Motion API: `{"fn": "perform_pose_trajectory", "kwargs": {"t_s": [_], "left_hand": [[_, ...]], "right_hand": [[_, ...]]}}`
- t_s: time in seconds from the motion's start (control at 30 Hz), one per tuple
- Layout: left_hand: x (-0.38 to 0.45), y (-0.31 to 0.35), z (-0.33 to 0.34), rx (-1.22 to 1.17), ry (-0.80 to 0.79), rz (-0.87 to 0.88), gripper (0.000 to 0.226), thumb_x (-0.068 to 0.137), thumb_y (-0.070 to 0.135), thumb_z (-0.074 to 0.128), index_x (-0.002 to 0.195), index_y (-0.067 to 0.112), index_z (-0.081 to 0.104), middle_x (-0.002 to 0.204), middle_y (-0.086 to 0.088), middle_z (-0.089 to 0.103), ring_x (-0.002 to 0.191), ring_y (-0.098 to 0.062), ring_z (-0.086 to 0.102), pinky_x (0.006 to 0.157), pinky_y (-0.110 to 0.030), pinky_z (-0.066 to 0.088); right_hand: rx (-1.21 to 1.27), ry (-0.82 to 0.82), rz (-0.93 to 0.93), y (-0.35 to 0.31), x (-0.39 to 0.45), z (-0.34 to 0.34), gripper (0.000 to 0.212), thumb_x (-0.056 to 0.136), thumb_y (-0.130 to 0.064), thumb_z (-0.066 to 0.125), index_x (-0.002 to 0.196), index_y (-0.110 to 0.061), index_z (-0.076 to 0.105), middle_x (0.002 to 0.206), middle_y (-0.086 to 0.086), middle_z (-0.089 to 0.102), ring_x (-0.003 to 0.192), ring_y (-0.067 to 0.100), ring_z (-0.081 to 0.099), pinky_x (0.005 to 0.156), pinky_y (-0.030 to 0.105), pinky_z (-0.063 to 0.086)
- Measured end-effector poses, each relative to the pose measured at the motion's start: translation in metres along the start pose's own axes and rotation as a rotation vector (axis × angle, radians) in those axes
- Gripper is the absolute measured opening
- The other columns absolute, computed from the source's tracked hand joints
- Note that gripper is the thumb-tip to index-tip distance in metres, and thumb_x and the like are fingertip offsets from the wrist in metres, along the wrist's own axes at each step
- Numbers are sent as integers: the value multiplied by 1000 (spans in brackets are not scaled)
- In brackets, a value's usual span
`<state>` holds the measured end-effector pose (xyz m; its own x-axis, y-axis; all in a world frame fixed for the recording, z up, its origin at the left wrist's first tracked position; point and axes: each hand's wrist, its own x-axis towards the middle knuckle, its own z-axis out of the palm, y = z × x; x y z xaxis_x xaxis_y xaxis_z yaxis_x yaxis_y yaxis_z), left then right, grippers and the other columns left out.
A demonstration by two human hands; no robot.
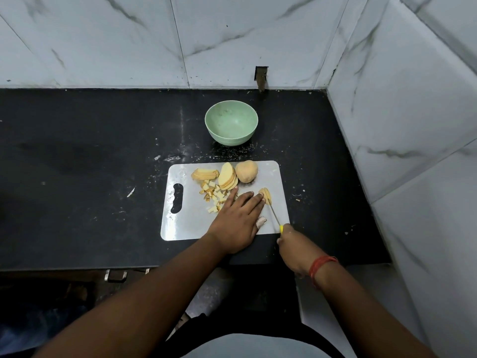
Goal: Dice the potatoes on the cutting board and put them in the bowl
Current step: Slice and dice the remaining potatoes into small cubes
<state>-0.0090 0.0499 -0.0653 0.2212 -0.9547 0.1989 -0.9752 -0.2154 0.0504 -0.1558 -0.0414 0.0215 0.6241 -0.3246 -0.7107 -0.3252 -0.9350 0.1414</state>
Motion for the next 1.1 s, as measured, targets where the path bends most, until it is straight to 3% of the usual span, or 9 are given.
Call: {"fn": "perform_pose_trajectory", "kwargs": {"t_s": [0.13,0.27,0.37,0.43,0.57,0.73,0.93,1.0,1.1], "left_hand": [[-1,0,1,-11,-3,1,58,108,45,29,149,10,51,154,-7,50,142,-29,42,125,-55,17],[-2,0,0,-5,-3,6,60,107,46,28,149,10,51,155,-8,49,143,-29,42,126,-54,16],[-3,1,-1,10,-3,15,62,107,47,28,151,9,49,156,-9,47,144,-30,41,126,-54,14],[-4,0,-1,22,0,16,63,107,49,28,151,8,49,157,-10,46,145,-30,40,126,-55,14],[-4,1,-2,4,2,2,64,107,50,27,150,8,49,155,-10,48,145,-29,40,126,-54,15],[-3,0,0,-16,4,-4,63,107,50,29,149,9,51,153,-8,50,144,-29,40,126,-54,15],[-3,-1,0,-37,20,-7,62,107,48,29,148,9,52,152,-9,51,143,-29,42,126,-52,16],[-3,0,1,-37,23,-8,62,107,48,29,148,9,52,152,-8,51,142,-29,42,127,-51,15],[-3,-1,1,-35,27,-10,62,107,48,29,147,9,53,151,-8,52,141,-29,42,127,-49,13]], "right_hand": [[-167,21,7,4,-6,2,30,101,-30,42,114,-15,64,112,1,62,95,20,61,96,38,36],[-17,43,53,8,-9,8,32,100,-33,43,116,-14,63,114,2,61,98,20,60,99,37,34],[539,48,150,3,-12,15,33,101,-28,43,124,-8,55,110,6,58,87,17,57,84,25,39],[827,232,178,7,-13,15,31,102,-19,39,127,-3,46,109,13,57,82,20,52,62,20,36],[707,314,200,4,-3,5,31,101,-13,41,129,-1,40,91,7,56,81,22,54,62,26,36],[762,253,181,1,8,-15,29,99,-12,37,125,0,43,118,21,57,108,37,57,79,35,41],[717,206,256,-3,15,-19,37,92,-1,46,128,-3,36,95,14,56,67,18,49,49,28,32],[729,216,243,-3,14,-19,34,94,-3,43,128,-3,37,103,18,59,75,23,54,58,30,38],[756,241,208,-1,16,-20,31,98,-10,37,127,1,42,118,22,57,105,37,58,75,34,39]]}}
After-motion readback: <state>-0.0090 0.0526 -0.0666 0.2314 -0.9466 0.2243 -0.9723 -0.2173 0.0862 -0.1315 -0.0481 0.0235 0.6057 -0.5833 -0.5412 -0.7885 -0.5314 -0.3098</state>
